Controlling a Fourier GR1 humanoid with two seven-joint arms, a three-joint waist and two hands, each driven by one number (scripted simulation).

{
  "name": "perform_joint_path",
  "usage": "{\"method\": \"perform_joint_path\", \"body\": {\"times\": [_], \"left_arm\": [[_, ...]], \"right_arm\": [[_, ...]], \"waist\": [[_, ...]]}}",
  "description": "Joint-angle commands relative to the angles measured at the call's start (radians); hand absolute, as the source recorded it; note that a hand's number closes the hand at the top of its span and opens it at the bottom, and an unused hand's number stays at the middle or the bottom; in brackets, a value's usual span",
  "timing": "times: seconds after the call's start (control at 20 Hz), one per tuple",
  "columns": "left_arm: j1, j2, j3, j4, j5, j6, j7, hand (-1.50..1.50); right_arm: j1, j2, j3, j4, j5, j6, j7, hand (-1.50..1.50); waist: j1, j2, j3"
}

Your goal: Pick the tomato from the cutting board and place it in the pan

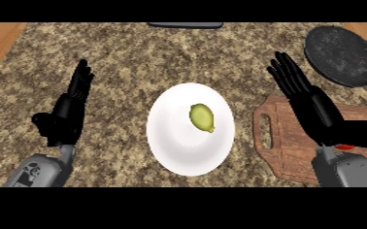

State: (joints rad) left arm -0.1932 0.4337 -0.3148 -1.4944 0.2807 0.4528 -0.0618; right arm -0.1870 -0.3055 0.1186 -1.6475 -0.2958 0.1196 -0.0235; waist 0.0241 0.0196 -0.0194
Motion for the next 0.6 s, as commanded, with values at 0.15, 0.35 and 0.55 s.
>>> {"method": "perform_joint_path", "body": {"times": [0.15, 0.35, 0.55], "left_arm": [[-0.056, 0.043, 0.070, 0.029, 0.017, -0.045, 0.018, 0.00], [-0.033, 0.021, 0.075, 0.034, 0.052, -0.057, 0.033, 0.00], [-0.012, 0.041, 0.097, 0.023, 0.073, -0.078, 0.040, 0.00]], "right_arm": [[0.013, -0.251, -0.130, 0.266, -0.163, 0.448, -0.142, 1.50], [0.101, -0.381, -0.216, 0.353, 0.055, 0.444, -0.342, 1.50], [0.183, -0.429, -0.376, 0.390, 0.125, 0.336, -0.596, -1.50]], "waist": [[-0.014, -0.007, 0.023], [-0.039, -0.009, 0.026], [-0.062, -0.019, 0.026]]}}
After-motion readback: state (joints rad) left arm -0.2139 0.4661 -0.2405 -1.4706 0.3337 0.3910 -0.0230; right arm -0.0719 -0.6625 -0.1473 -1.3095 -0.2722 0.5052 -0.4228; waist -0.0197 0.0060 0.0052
